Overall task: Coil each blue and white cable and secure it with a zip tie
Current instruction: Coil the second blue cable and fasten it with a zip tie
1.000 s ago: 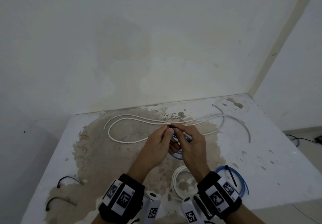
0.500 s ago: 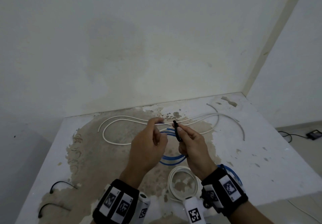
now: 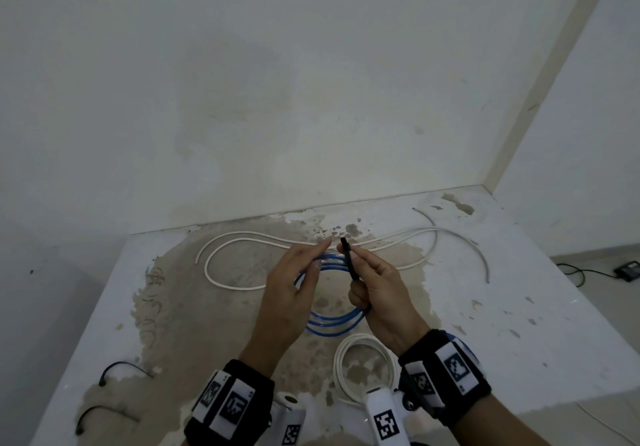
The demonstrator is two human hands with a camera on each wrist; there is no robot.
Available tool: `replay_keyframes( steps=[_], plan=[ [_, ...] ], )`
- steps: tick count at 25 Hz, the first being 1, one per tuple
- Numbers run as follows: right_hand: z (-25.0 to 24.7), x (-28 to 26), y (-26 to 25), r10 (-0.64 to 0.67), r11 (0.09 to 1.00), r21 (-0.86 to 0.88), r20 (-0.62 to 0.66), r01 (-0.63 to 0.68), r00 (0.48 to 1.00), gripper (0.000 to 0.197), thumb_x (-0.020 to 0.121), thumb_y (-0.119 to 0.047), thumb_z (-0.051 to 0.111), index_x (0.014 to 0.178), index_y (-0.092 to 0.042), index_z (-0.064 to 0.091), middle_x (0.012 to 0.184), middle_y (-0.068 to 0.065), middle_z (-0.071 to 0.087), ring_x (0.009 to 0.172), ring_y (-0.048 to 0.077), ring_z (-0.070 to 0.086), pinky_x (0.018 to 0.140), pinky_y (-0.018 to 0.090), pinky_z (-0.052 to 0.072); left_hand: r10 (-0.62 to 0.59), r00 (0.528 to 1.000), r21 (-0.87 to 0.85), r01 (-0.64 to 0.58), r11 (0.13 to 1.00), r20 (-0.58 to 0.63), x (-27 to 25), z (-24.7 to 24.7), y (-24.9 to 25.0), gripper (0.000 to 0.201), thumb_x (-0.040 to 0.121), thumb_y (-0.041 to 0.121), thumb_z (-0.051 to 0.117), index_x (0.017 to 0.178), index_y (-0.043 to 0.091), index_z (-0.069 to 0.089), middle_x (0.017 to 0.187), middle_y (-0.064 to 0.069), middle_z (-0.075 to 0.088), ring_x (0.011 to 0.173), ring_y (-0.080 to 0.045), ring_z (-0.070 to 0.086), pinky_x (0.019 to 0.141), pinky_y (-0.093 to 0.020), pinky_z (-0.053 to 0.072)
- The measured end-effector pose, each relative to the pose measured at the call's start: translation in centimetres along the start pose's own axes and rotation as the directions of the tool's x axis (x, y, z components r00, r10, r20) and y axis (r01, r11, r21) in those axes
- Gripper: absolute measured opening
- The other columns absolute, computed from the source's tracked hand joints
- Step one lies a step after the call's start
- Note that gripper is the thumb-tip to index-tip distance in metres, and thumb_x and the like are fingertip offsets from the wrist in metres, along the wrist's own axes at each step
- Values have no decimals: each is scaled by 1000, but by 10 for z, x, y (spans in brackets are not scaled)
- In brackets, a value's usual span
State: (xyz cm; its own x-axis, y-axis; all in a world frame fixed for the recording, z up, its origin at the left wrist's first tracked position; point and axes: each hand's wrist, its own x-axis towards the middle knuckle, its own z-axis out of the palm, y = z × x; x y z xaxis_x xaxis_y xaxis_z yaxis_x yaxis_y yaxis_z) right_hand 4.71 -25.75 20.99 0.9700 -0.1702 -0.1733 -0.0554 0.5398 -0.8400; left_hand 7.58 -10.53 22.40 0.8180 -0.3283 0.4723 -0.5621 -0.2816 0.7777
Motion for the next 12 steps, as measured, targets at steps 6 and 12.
replay_keyframes(
  steps=[6, 12],
  plan=[
    [3, -2, -1, 77, 994, 76, 32, -80, 996, 29, 103, -16, 47, 114, -10, 73, 79, 3, 61, 39, 6, 19, 43, 21, 20, 2, 992, 260, -36, 965, 129, -1, 7, -1, 44, 103, 34, 34, 146, 30, 43, 121, 10, 53, 71, -9, 57, 64, -25, 49],
    [7, -4, -5, 116, 993, 1, 39, -116, 992, 31, 104, -21, 47, 102, -7, 75, 70, -7, 62, 45, 8, 18, 49, 27, 15, -100, 994, 207, 89, 974, 43, 2, 6, -4, 53, 97, 33, 27, 139, 15, 52, 104, 2, 68, 88, -3, 60, 80, -19, 47]
  ],
)
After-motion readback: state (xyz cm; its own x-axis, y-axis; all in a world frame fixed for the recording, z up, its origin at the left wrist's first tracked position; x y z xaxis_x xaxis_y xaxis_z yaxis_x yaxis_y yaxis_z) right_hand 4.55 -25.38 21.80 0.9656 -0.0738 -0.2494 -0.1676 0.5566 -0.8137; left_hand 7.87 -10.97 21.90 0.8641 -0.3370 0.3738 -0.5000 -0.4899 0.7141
